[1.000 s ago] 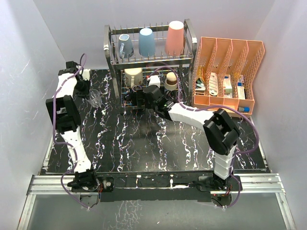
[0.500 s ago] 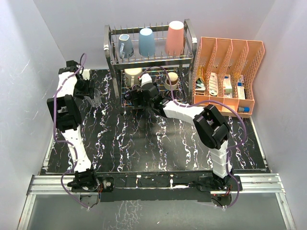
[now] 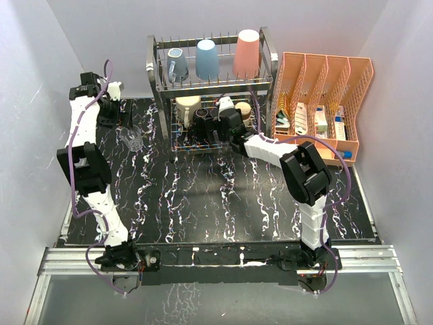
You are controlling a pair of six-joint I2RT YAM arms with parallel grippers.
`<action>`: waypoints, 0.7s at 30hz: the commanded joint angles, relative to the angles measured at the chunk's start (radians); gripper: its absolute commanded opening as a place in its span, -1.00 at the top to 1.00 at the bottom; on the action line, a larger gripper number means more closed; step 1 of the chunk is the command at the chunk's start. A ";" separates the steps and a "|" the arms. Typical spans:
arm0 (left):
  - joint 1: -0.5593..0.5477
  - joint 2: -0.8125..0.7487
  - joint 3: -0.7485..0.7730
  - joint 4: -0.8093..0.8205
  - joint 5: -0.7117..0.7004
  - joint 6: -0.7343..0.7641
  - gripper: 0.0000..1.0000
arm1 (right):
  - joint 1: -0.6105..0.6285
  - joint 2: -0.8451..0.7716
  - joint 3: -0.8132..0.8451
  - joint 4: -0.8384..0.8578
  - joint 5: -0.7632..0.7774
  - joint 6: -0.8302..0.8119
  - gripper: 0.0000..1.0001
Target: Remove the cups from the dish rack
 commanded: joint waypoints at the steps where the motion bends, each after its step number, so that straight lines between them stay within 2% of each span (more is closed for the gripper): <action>1: 0.004 -0.098 -0.024 -0.034 0.062 0.018 -0.85 | -0.019 -0.087 -0.022 -0.004 0.088 0.001 -0.95; 6: 0.006 -0.139 -0.061 -0.044 0.087 0.044 -0.86 | -0.013 -0.157 -0.059 -0.067 0.197 0.158 -0.93; 10: 0.006 -0.171 -0.101 -0.045 0.117 0.062 -0.86 | 0.108 -0.189 -0.052 -0.098 0.314 0.287 -0.92; 16: 0.006 -0.209 -0.150 -0.050 0.143 0.073 -0.87 | 0.214 -0.038 0.198 -0.333 0.427 0.571 -0.81; 21: 0.006 -0.241 -0.193 -0.054 0.157 0.088 -0.87 | 0.241 0.083 0.378 -0.394 0.514 0.649 -0.79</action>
